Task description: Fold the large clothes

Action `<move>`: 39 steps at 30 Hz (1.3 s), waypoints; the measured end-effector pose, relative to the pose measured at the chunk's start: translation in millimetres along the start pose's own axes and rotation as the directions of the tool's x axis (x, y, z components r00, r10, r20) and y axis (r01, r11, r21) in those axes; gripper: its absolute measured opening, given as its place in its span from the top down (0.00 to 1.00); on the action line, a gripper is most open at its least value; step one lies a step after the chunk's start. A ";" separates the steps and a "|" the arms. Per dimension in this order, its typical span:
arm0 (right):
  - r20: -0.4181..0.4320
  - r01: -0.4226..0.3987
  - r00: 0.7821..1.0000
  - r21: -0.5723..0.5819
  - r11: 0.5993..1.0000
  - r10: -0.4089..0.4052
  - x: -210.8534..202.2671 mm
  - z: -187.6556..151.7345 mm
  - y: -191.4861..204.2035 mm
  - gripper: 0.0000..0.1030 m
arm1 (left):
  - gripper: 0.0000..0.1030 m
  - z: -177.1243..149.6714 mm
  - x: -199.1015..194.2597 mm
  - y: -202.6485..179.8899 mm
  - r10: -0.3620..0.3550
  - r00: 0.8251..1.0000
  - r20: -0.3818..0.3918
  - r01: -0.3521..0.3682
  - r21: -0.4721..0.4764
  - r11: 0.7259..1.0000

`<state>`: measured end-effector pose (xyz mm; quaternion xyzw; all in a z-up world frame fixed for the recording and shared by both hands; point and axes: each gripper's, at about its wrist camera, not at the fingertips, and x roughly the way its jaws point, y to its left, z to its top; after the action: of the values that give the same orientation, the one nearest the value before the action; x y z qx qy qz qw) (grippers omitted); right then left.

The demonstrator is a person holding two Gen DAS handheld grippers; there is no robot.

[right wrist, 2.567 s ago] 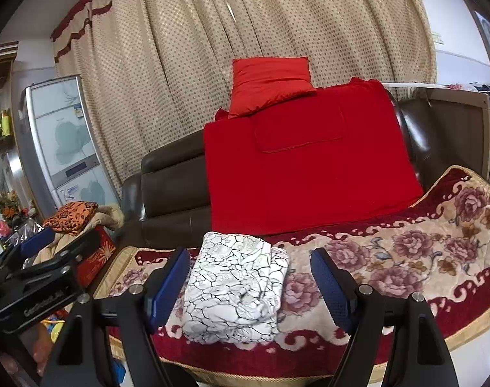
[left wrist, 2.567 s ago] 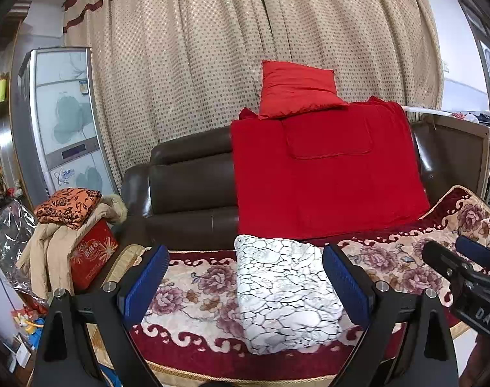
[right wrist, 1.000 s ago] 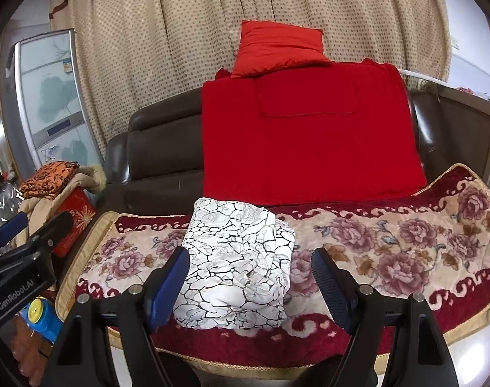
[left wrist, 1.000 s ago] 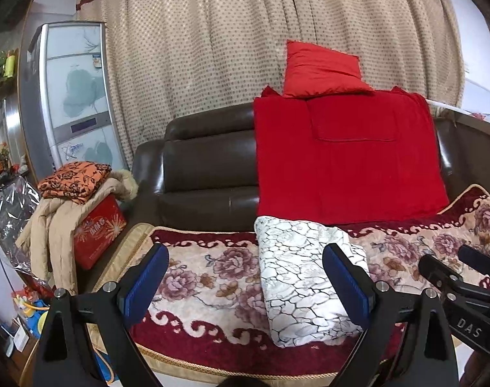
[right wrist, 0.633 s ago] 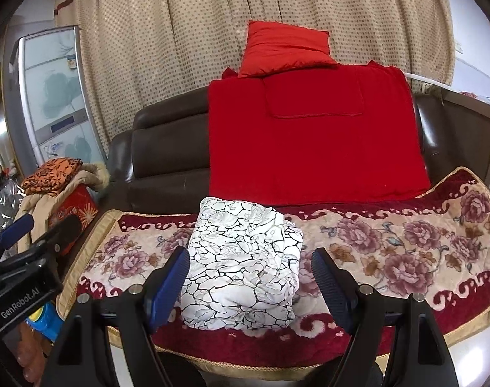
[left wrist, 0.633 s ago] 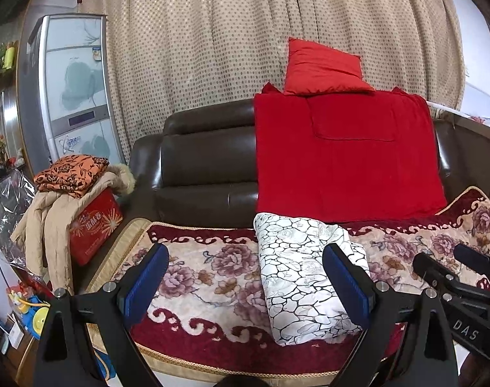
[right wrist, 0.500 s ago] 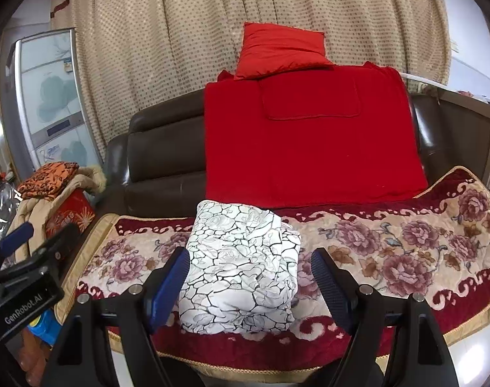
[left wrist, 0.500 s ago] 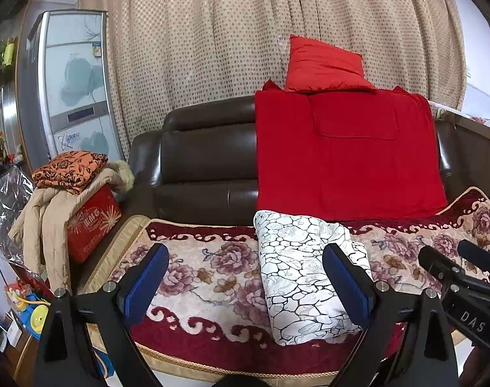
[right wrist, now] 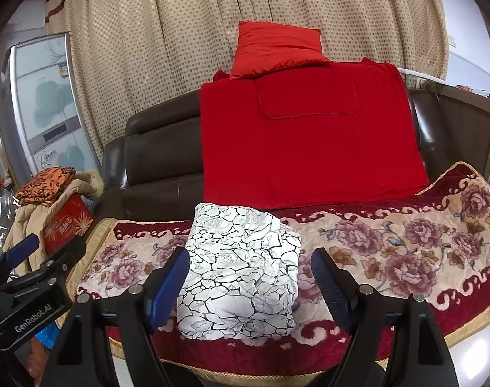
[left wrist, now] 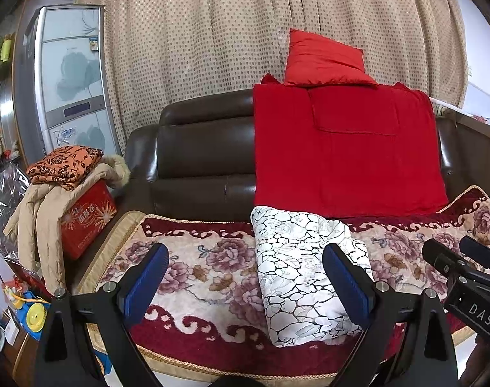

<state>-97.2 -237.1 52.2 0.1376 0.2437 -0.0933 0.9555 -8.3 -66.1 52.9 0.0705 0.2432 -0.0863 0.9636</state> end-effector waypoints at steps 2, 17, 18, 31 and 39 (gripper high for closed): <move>0.003 0.000 1.000 -0.002 1.000 0.000 -0.1 -0.2 -0.2 0.22 | 0.07 -0.4 0.0 -1.3 -0.001 1.000 -0.001 0.001 0.004 1.000; 0.013 -0.008 1.000 0.003 1.000 0.008 -1.5 2.8 -0.6 0.22 | 0.07 1.2 0.8 -2.8 -0.005 1.000 0.007 0.005 0.008 1.000; 0.015 -0.008 1.000 0.001 1.000 0.008 -2.2 3.0 0.1 0.22 | 0.07 1.3 0.7 -2.4 -0.007 1.000 0.007 0.006 0.007 1.000; 0.013 -0.011 1.000 -0.027 1.000 0.012 -1.8 3.6 10.4 0.22 | 0.07 0.4 1.5 5.0 -0.007 1.000 0.009 0.007 -0.017 1.000; -0.006 -0.006 1.000 -0.044 0.999 0.006 3.7 1.2 15.7 0.22 | 0.07 -4.2 6.7 10.4 -0.002 1.000 -0.003 0.002 -0.024 1.000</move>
<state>-89.6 -223.0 54.8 0.1176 0.2481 -0.0847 0.9578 -2.4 -56.1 47.0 0.0589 0.2457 -0.0844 0.9639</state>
